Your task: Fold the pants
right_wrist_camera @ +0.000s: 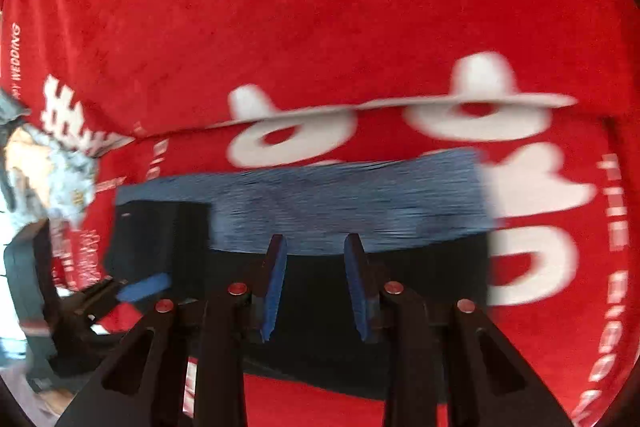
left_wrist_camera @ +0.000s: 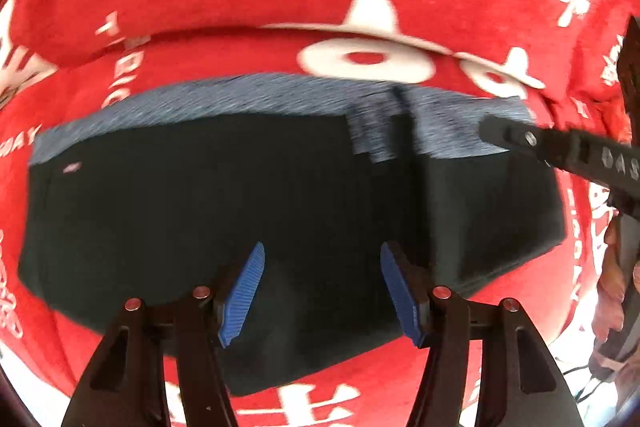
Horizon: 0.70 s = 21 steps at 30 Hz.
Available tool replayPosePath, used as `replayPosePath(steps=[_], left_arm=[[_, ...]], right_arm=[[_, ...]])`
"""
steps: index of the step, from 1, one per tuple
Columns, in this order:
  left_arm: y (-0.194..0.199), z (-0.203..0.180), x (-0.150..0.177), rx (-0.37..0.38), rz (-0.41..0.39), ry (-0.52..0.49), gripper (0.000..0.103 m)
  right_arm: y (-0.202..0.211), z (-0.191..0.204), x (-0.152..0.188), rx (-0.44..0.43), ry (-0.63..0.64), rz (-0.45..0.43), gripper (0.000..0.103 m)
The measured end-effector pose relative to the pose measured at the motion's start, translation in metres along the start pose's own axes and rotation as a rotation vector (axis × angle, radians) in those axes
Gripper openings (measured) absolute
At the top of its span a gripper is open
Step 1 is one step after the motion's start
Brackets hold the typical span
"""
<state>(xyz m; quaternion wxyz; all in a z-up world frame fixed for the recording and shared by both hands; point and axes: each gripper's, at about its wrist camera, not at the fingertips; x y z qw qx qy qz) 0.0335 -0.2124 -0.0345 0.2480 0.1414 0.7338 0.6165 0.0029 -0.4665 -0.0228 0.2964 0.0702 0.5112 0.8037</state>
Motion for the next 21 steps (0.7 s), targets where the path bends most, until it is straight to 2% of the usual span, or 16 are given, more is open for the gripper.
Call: replayPosePath(steps=[3,4,5,6,9,10,11,15,18,21], left_arm=[[0.004,0.02,0.013,-0.012,0.007,0.039,0.062],[0.006,0.026,0.018,-0.014,0.005,0.049,0.062],[0.007,0.03,0.022,-0.016,0.004,0.055,0.062],[0.008,0.036,0.026,-0.02,0.003,0.061,0.062],[0.008,0.043,0.033,-0.018,0.006,0.073,0.062],[0.009,0.045,0.035,-0.015,0.008,0.08,0.062],[0.01,0.048,0.036,-0.013,0.007,0.087,0.062],[0.014,0.052,0.042,-0.016,0.002,0.098,0.062],[0.016,0.055,0.049,-0.023,0.018,0.107,0.062],[0.016,0.058,0.052,-0.032,0.026,0.124,0.062]], right_arm=[[-0.025,0.018,-0.002,-0.091,-0.065,0.054,0.033],[-0.028,0.026,0.002,-0.072,-0.057,0.046,0.035],[-0.03,0.033,0.006,-0.025,-0.024,0.036,0.041],[-0.03,0.044,0.013,0.049,0.037,0.019,0.043],[-0.038,0.06,0.025,0.193,0.166,0.017,0.042],[-0.043,0.064,0.028,0.23,0.198,0.029,0.036],[-0.047,0.064,0.028,0.232,0.203,0.037,0.009],[-0.056,0.061,0.028,0.19,0.126,0.053,0.008],[-0.052,0.066,0.035,0.163,0.151,0.066,0.009],[-0.044,0.068,0.037,0.095,0.131,0.097,0.013]])
Point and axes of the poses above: each gripper's, at about its wrist camera, not at the fingertips, and y roughly against the way its jaws point, z to its left, x to its underside, and after that the axes turned 11 degrees about -y, right-handed
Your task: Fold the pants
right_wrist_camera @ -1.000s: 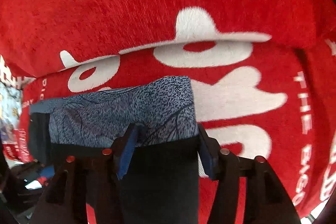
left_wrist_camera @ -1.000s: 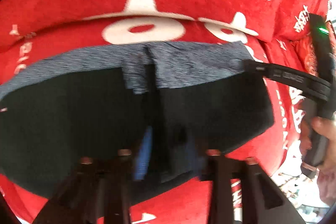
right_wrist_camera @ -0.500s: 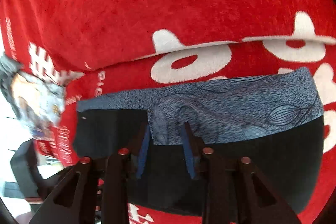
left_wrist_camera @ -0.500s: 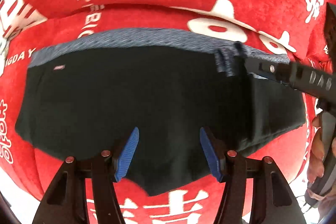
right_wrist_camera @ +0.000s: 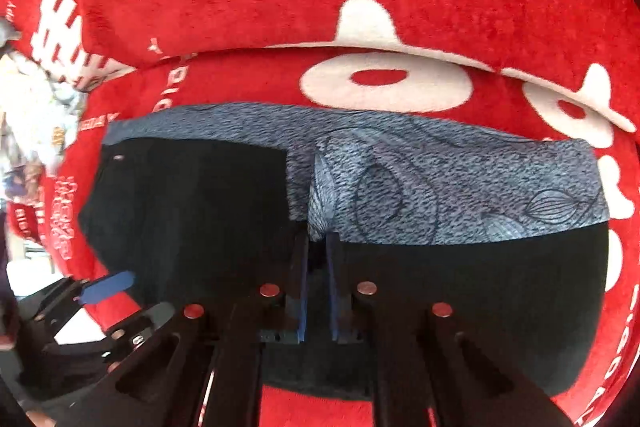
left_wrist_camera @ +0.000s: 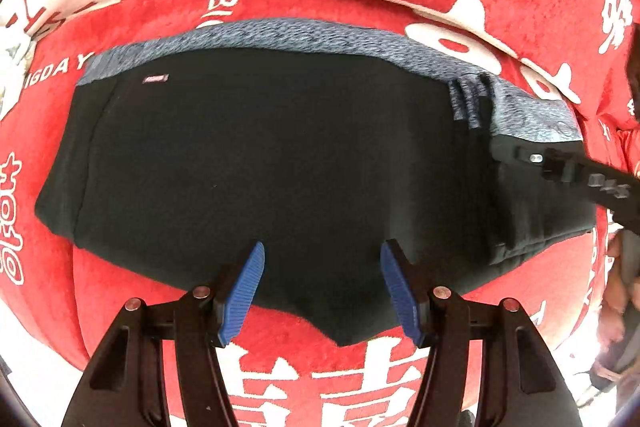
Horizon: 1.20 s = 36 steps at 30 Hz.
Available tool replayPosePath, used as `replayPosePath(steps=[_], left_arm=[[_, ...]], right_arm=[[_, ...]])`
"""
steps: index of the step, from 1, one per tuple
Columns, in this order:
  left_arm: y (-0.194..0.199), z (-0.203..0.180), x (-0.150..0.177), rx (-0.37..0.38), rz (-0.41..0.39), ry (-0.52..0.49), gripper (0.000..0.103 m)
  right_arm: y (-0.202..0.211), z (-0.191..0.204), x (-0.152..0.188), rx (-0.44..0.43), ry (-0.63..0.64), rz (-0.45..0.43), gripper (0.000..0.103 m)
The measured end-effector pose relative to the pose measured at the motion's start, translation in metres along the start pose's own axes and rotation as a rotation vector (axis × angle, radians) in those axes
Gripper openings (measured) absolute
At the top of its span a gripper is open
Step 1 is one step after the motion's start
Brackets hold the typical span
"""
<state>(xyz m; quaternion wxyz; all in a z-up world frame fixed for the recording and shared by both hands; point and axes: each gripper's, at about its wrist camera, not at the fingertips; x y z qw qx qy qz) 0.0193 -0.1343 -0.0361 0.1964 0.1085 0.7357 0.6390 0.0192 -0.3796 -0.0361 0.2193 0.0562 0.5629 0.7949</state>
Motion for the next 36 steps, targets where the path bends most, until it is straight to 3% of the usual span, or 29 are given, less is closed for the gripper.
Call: replayPosePath(steps=[1,6,9,11,12,13,18,23,36], left_arm=[[0.001,0.001,0.001,-0.004,0.0,0.003,0.062],[0.002,0.007,0.005,-0.035,0.025,0.006,0.062],[0.002,0.01,0.008,-0.05,0.021,0.024,0.062],[0.002,0.013,0.01,-0.047,0.019,0.033,0.077],[0.003,0.015,0.012,-0.045,0.017,0.038,0.095],[0.005,0.016,0.014,-0.048,0.009,0.039,0.099],[0.004,0.019,0.02,-0.059,0.022,0.027,0.099],[0.001,0.025,0.02,-0.059,0.014,0.059,0.099],[0.002,0.071,0.038,-0.044,0.01,0.168,0.099]], right_arm=[[0.004,0.0,0.0,-0.019,-0.015,0.004,0.013],[0.031,-0.001,0.007,0.017,-0.02,-0.063,0.036],[0.022,-0.008,0.009,0.047,-0.058,-0.04,0.04],[0.006,-0.011,0.014,0.055,-0.081,0.007,0.041],[-0.001,-0.011,0.018,0.061,-0.085,0.029,0.042],[-0.004,-0.008,0.023,0.073,-0.077,0.027,0.043],[-0.005,0.019,0.038,0.091,0.015,0.029,0.067],[-0.005,0.038,0.051,0.102,0.063,0.069,0.075],[0.001,0.063,0.066,0.121,0.059,0.116,0.077]])
Point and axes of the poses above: each gripper's, at about its wrist camera, not at the fingertips, and y roughly against the way its jaws point, z to its left, x to its underside, and after that the axes turned 11 degrees about -y, right-handed
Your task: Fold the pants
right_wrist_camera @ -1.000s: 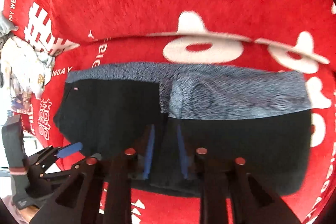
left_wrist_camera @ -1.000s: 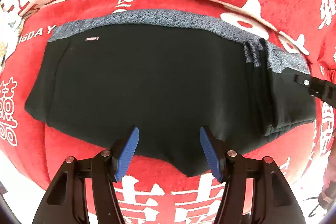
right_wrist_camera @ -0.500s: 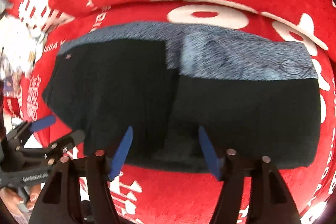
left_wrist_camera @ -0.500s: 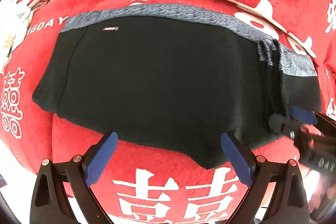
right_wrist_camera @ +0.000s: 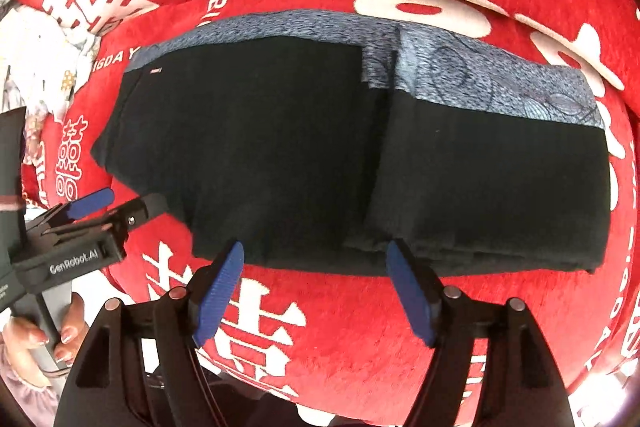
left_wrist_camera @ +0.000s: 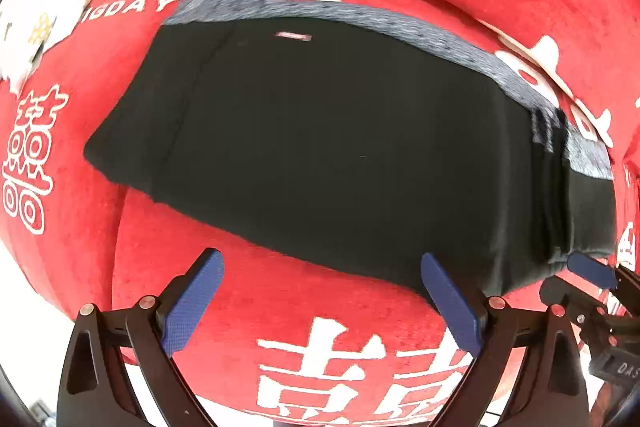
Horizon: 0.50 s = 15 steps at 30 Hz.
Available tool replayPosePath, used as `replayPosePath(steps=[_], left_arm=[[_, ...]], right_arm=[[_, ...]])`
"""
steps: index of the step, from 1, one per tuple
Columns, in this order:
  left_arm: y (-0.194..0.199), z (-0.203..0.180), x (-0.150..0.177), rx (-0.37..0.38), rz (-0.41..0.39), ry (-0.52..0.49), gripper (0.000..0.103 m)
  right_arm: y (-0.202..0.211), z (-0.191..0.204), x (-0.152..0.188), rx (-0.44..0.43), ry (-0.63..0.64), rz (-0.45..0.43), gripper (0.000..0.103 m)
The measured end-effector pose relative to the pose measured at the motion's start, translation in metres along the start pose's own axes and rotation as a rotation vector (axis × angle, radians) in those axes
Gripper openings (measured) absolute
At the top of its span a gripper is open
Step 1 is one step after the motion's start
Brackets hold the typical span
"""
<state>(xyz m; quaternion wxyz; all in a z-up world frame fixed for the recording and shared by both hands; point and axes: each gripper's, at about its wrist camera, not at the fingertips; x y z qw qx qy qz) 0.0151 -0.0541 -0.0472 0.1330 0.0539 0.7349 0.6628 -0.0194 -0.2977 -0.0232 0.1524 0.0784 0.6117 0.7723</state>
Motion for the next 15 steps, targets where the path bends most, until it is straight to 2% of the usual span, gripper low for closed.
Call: replayPosePath(steps=[4,8,15], left_arm=[[-0.003,0.023,0.005,0.014,0.005,0.053,0.099],[-0.004,0.05,0.011,0.066,0.007,0.105,0.099],[-0.002,0.108,0.016,0.119,-0.039,0.226,0.099]], right_arm=[[-0.006,0.019,-0.002,-0.01,0.025,0.009,0.077],[-0.015,0.036,-0.002,-0.013,0.049,0.025,0.077],[-0.038,0.056,0.0,0.005,0.074,0.074,0.077]])
Point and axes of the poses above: each gripper's, at about its wrist camera, not at the fingertips, and y roughly against the way its jaws point, z to its left, x to its underside, and after that the axes turned 11 degrees about -y, right-handed
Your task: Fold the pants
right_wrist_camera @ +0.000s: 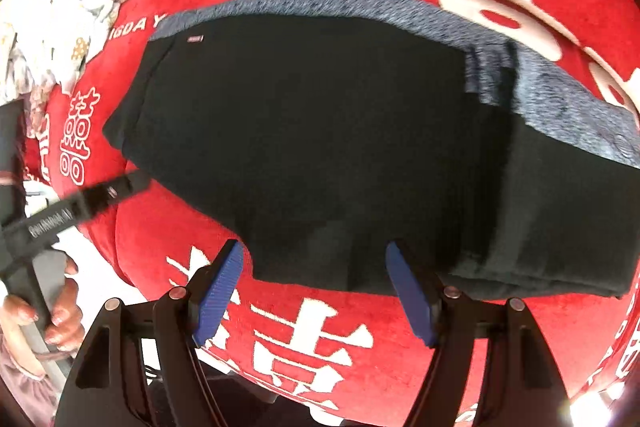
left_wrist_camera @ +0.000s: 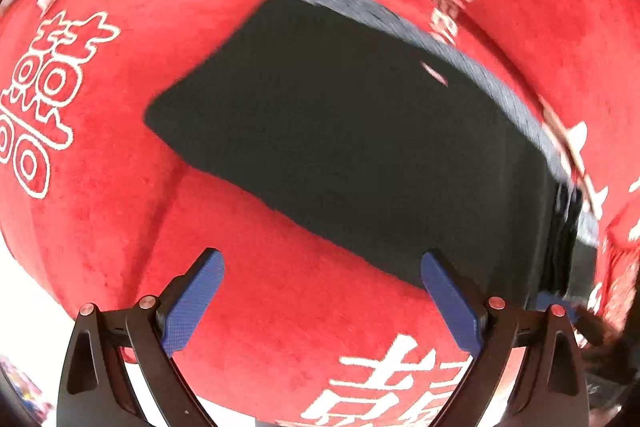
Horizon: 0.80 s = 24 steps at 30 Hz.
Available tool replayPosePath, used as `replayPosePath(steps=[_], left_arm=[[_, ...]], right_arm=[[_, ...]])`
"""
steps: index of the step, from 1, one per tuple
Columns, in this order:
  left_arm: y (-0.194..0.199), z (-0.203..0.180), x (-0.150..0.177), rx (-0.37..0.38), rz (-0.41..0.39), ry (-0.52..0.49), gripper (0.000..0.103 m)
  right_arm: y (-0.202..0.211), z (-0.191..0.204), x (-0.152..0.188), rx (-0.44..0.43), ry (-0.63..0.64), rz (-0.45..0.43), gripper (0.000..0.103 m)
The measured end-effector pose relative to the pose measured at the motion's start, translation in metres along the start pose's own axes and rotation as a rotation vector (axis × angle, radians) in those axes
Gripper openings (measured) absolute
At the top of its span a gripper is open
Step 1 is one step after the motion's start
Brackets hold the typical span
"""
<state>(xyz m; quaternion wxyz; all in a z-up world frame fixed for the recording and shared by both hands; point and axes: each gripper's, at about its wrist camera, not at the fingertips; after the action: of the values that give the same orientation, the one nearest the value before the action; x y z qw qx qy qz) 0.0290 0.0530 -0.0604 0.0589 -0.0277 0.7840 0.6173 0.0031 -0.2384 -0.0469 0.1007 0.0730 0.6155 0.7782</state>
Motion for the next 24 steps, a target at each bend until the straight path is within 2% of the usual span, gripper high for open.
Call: replayPosePath(steps=[2,6,12,15,22,24], left_arm=[[0.001,0.017,-0.004,0.039,-0.022,0.042,0.099],[-0.006,0.056,-0.008,0.173,-0.051,0.153,0.099],[-0.025,0.062,-0.013,0.323,-0.083,0.18,0.099],[-0.027,0.068,-0.02,0.382,-0.136,0.205,0.099],[-0.027,0.075,-0.022,0.429,-0.176,0.287,0.099],[-0.023,0.073,-0.022,0.466,-0.184,0.296,0.099]], right_arm=[[-0.009,0.002,-0.001,0.007,-0.002,0.021,0.077],[-0.016,0.005,-0.002,0.021,0.009,0.025,0.078],[-0.02,0.006,-0.006,0.025,0.017,0.03,0.079],[-0.021,0.009,-0.006,0.033,0.034,0.031,0.08],[-0.024,0.013,-0.007,0.047,0.042,0.032,0.082],[-0.025,0.014,-0.008,0.054,0.047,0.035,0.082]])
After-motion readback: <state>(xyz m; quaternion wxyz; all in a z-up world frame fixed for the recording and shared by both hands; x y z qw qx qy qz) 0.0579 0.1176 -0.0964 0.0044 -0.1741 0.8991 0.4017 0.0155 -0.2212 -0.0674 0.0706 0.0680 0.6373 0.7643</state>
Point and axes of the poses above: each gripper's, at about its wrist camera, not at the fingertips, and y roughly against the way its jaws point, z to its left, x to its underside, and after that the axes turned 11 degrees about -y, right-handed
